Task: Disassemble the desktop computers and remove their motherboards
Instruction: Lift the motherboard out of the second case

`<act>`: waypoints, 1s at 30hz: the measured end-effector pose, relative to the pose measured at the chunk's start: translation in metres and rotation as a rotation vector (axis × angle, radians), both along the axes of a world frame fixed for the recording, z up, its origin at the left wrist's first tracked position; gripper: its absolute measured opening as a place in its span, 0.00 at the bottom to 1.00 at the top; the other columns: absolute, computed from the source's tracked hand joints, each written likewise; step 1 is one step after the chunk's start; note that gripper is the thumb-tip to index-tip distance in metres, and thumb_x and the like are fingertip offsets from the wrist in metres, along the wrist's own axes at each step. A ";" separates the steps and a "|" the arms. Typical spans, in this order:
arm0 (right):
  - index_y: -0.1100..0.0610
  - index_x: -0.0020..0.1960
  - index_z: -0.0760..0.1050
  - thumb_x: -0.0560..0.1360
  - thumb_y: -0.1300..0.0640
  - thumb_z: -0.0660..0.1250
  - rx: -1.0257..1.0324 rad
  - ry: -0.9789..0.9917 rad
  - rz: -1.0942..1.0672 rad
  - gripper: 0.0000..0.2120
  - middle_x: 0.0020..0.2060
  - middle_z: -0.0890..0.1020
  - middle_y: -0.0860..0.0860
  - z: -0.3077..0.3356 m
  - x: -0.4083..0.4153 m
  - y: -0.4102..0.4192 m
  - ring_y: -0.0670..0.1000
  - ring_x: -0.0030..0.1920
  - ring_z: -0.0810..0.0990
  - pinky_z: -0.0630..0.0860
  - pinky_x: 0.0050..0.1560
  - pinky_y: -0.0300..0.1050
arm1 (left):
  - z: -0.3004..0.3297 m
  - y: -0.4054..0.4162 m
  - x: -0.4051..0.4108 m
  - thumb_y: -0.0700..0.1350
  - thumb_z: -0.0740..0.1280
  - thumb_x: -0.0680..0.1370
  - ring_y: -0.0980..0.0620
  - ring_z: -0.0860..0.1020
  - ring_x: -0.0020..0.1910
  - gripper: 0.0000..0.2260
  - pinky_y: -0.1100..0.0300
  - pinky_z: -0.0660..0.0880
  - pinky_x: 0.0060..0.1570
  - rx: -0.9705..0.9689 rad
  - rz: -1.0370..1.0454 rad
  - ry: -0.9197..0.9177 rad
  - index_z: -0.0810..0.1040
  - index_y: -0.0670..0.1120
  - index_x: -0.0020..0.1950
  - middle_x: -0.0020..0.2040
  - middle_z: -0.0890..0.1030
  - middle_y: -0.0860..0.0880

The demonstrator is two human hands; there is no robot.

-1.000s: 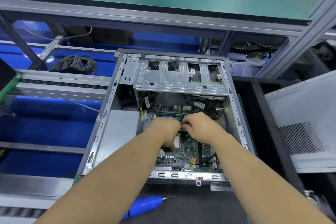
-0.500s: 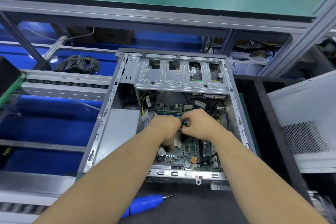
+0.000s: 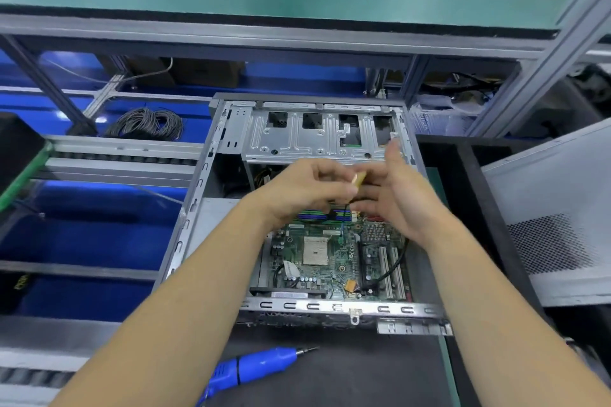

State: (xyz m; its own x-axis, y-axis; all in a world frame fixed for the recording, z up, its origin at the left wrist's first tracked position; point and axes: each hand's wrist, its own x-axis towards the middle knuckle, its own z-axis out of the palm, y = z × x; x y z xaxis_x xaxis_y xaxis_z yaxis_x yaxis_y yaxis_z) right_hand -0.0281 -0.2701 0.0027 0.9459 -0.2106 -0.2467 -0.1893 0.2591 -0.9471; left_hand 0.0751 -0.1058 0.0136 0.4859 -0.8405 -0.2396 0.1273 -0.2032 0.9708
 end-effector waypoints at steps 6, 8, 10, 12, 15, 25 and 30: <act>0.46 0.53 0.83 0.63 0.51 0.82 -0.456 -0.158 -0.035 0.19 0.50 0.87 0.48 0.051 -0.041 -0.036 0.49 0.52 0.85 0.81 0.52 0.39 | 0.024 -0.058 -0.038 0.28 0.68 0.75 0.53 0.83 0.46 0.16 0.62 0.80 0.49 -0.238 0.156 0.326 0.79 0.39 0.61 0.48 0.84 0.46; 0.45 0.53 0.81 0.66 0.56 0.81 -0.599 -0.113 -0.089 0.18 0.45 0.87 0.43 0.058 -0.056 -0.051 0.43 0.48 0.85 0.79 0.51 0.33 | 0.029 -0.075 -0.050 0.26 0.68 0.74 0.54 0.83 0.43 0.14 0.63 0.80 0.46 -0.206 0.178 0.290 0.81 0.42 0.54 0.42 0.85 0.50; 0.41 0.51 0.79 0.69 0.56 0.80 -0.780 -0.086 -0.131 0.17 0.40 0.86 0.38 0.060 -0.071 -0.064 0.39 0.44 0.84 0.76 0.46 0.28 | 0.031 -0.088 -0.060 0.27 0.69 0.74 0.53 0.83 0.41 0.12 0.63 0.81 0.45 -0.173 0.215 0.280 0.81 0.42 0.50 0.39 0.85 0.50; 0.40 0.47 0.81 0.69 0.54 0.79 -0.932 -0.070 -0.131 0.13 0.39 0.86 0.41 0.054 -0.081 -0.075 0.42 0.41 0.84 0.78 0.44 0.34 | 0.030 -0.100 -0.068 0.28 0.71 0.74 0.52 0.83 0.39 0.10 0.63 0.82 0.42 -0.150 0.237 0.262 0.80 0.41 0.49 0.42 0.84 0.46; 0.46 0.42 0.82 0.67 0.50 0.79 -1.112 -0.026 -0.069 0.07 0.33 0.81 0.42 0.037 -0.086 -0.089 0.43 0.34 0.77 0.73 0.37 0.36 | 0.024 -0.117 -0.080 0.29 0.73 0.73 0.48 0.82 0.38 0.11 0.58 0.83 0.42 -0.104 0.234 0.191 0.79 0.40 0.51 0.46 0.81 0.40; 0.54 0.58 0.79 0.67 0.47 0.80 -1.205 0.510 0.074 0.24 0.52 0.83 0.53 -0.082 -0.073 -0.149 0.54 0.49 0.79 0.77 0.51 0.48 | -0.001 -0.100 -0.051 0.43 0.63 0.79 0.61 0.71 0.27 0.08 0.58 0.73 0.30 0.056 0.459 -0.632 0.76 0.57 0.51 0.43 0.77 0.58; 0.52 0.64 0.76 0.69 0.49 0.78 -1.287 0.580 0.227 0.26 0.59 0.77 0.56 -0.119 -0.055 -0.141 0.59 0.58 0.77 0.76 0.60 0.53 | -0.021 -0.052 -0.023 0.43 0.62 0.79 0.53 0.75 0.33 0.07 0.54 0.74 0.37 0.314 0.360 -0.781 0.75 0.55 0.51 0.41 0.77 0.56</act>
